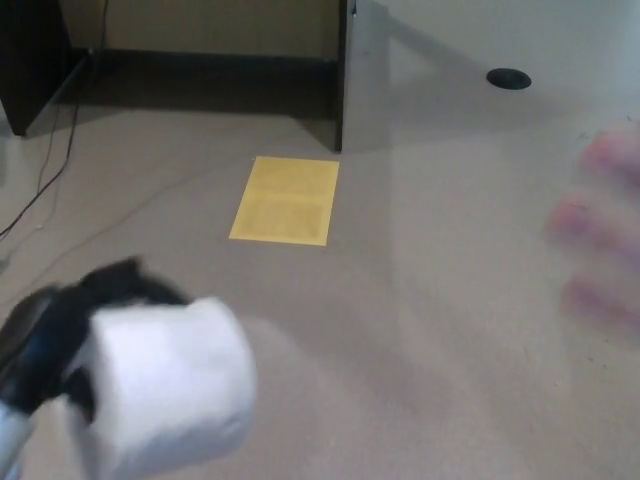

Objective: A person is holding a toilet paper roll and the robot extends its left hand to grab the roll by inserting its thumb into the gap in the middle and brings its hand down by its side. Then it extends its arm again to hand the toilet paper roll back to the person.

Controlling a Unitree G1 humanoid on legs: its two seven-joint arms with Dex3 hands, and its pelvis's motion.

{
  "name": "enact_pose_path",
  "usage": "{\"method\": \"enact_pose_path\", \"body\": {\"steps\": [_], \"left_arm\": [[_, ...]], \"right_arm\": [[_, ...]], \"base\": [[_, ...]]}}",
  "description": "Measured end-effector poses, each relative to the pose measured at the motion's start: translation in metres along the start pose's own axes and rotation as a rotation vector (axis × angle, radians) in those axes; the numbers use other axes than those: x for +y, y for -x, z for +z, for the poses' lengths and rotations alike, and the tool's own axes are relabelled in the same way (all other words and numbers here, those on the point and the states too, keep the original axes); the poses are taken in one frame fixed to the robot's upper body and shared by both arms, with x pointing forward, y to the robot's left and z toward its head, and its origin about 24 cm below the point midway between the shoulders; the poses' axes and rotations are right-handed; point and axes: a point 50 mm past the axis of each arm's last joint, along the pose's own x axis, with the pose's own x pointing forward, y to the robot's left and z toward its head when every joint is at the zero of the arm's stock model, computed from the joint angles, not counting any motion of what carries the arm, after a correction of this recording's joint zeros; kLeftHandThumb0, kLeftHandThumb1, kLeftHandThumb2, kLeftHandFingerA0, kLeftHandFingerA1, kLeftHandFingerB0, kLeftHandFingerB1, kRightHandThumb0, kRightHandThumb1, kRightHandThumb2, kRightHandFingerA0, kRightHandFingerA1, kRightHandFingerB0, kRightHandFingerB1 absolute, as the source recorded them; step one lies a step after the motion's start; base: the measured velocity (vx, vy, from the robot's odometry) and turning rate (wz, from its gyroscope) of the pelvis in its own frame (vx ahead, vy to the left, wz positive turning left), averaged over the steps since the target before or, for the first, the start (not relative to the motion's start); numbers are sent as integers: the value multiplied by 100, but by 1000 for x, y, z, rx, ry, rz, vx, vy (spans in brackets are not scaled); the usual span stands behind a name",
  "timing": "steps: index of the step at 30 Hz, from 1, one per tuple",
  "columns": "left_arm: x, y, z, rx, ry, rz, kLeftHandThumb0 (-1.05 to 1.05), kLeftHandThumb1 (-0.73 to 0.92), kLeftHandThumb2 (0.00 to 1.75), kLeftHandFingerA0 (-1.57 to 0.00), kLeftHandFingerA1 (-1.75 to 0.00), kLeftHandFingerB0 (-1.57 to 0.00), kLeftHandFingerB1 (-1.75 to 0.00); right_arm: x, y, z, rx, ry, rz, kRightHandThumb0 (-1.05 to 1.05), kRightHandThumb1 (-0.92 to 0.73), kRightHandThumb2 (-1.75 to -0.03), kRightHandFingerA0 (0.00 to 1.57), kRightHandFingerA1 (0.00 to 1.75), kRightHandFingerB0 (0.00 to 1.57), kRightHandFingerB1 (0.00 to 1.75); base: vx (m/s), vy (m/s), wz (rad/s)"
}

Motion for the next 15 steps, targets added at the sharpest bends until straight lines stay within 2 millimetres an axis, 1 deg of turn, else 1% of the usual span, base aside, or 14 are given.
{"method": "enact_pose_path", "body": {"steps": [1,2,3,4,6,7,8,9,10,11,12,13,14,15], "left_arm": [[0,-11,12,-52,-2,-3,-6,74,70,-85,-142,-74,-121],[0,-20,23,-97,-3,-4,-4,72,75,-86,-145,-75,-122],[-1,-25,31,-125,-1,-5,-5,72,76,-84,-147,-74,-122],[-2,-34,44,-174,5,-7,-10,67,82,-92,-138,-82,-117],[-6,-48,67,-257,19,-14,-10,67,82,-92,-138,-82,-117],[-8,-54,78,-293,26,-19,-15,71,80,-93,-132,-75,-128],[-10,-59,89,-326,33,-22,-19,71,80,-90,-145,-77,-130],[-12,-62,97,-352,39,-26,-21,73,81,-86,-151,-76,-132],[-15,-67,108,-386,48,-32,-21,73,81,-86,-151,-76,-132],[-17,-70,117,-411,55,-38,-19,70,81,-87,-154,-78,-127],[-19,-72,124,-430,62,-42,-18,73,80,-83,-158,-73,-131],[-21,-74,132,-450,71,-47,-20,74,74,-87,-160,-72,-134],[-24,-77,141,-474,84,-53,-19,75,75,-85,-153,-73,-129],[-25,-78,144,-482,87,-55,-19,75,75,-85,-153,-73,-129]], "right_arm": [[0,0,0,-1,0,0,-41,-72,-62,66,55,55,45],[0,0,0,-2,0,0,-41,-72,-62,65,55,55,45],[0,0,0,-2,0,0,-41,-72,-62,65,55,55,45],[0,0,0,-1,0,0,-41,-72,-62,65,53,55,44],[0,0,0,-1,-1,1,-41,-72,-62,65,53,55,44],[0,0,0,-2,-1,0,-42,-72,-62,65,53,55,44],[0,0,0,-2,-1,1,-42,-72,-62,64,52,54,44],[0,0,0,-2,-1,1,-41,-72,-62,65,53,55,45],[1,0,0,-2,-1,1,-41,-72,-62,65,53,55,45],[1,0,0,-3,-1,1,-41,-72,-62,64,52,55,45],[1,0,0,-2,-1,1,-42,-72,-62,63,52,55,45],[1,0,0,-2,-2,1,-42,-72,-62,63,51,55,44],[1,0,1,-3,-2,1,-41,-72,-62,63,52,54,44],[1,0,1,-3,-2,1,-41,-72,-62,63,52,54,44]], "base": [[0,0,0],[0,0,0],[0,0,0],[0,0,0],[0,0,0],[0,0,0],[0,0,0],[0,0,0],[0,0,0],[0,0,0],[0,0,0],[0,0,0],[0,0,0],[0,0,0]]}}
